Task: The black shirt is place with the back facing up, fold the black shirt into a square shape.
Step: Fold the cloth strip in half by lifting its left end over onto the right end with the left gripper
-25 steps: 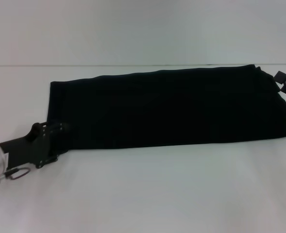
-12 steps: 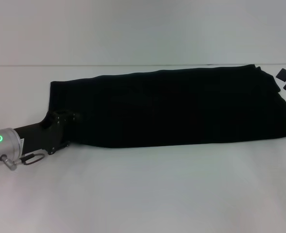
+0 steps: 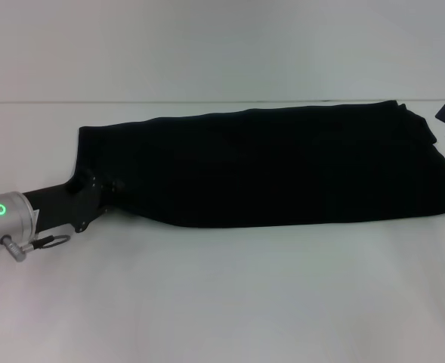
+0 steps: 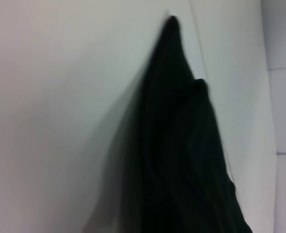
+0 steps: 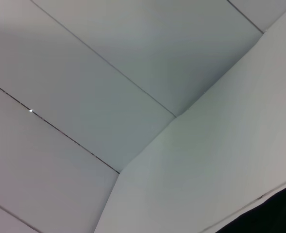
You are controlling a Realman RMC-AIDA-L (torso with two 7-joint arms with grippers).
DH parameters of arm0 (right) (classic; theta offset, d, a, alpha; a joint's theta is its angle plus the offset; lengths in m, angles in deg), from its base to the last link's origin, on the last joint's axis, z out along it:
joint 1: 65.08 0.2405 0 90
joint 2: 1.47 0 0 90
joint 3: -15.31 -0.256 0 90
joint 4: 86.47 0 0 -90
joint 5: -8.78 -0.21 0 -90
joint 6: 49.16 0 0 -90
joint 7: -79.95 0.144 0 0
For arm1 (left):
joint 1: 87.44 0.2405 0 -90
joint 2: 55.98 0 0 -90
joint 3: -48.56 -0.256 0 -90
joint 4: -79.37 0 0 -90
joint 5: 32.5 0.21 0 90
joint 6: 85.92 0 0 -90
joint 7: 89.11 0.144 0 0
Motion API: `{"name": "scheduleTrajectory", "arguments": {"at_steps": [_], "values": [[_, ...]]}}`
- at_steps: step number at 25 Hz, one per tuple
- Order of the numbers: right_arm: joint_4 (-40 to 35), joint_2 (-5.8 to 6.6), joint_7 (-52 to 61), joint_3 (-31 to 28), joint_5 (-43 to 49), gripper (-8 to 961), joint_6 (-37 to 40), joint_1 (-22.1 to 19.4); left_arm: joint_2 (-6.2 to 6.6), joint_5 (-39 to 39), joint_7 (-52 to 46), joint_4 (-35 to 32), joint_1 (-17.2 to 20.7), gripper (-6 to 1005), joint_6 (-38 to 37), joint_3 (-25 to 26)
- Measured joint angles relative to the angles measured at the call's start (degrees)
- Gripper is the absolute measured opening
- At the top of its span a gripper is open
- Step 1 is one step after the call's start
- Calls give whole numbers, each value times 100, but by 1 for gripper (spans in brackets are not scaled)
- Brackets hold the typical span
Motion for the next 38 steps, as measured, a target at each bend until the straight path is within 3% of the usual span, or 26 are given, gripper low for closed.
{"name": "scheduleTrajectory", "arguments": {"at_steps": [11, 27, 33, 38], "values": [[0, 39, 49, -207, 0, 729, -7, 22, 100, 5, 774, -180, -26, 12, 25, -4], [-21, 138, -2, -849, 4, 728, -43, -308, 144, 176, 573, -1119, 603, 11, 309, 50], [-5, 140, -2, -891, 33, 728, -4, -389, 123, 156, 520, -1280, 478, 11, 68, -81], [-1, 135, -2, -871, 44, 728, 0, -416, 79, 109, 277, -1662, 42, 12, -688, -90]]}}
